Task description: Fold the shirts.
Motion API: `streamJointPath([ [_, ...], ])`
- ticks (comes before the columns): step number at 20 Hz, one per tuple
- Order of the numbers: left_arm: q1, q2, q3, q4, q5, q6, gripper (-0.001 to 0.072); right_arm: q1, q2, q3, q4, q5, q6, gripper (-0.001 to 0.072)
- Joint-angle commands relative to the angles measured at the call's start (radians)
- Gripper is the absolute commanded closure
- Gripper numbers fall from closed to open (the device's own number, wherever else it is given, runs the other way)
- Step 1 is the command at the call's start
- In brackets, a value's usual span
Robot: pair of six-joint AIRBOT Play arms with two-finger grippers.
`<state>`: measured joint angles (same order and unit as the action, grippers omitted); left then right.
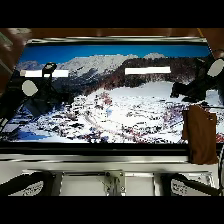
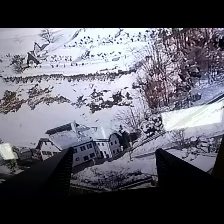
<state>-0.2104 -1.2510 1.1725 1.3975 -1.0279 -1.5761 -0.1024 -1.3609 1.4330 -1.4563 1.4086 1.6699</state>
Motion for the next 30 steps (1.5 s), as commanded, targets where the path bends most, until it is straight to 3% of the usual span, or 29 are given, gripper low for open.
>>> streamJointPath([
  [1,0.0,0.0,0.001,0.0,0.0,0.0,0.01,0.0,0.0,0.0,0.0,0.0,0.0,0.0082],
  [27,0.005,-0.007,0.002,0.02,0.01,0.003,0.0095,0.0,0.0,0.0,-0.02,0.02,-0.008,0.0082],
  [29,0.033,-0.008,0.032,0.109,0.016,-0.003,-0.0013,0.0,0.0,0.0,-0.019,0.032,-0.031,0.0082],
  [30,0.066,-0.01,0.066,0.145,0.016,-0.019,-0.0013,0.0,0.0,0.0,-0.019,0.034,-0.044,0.0082],
])
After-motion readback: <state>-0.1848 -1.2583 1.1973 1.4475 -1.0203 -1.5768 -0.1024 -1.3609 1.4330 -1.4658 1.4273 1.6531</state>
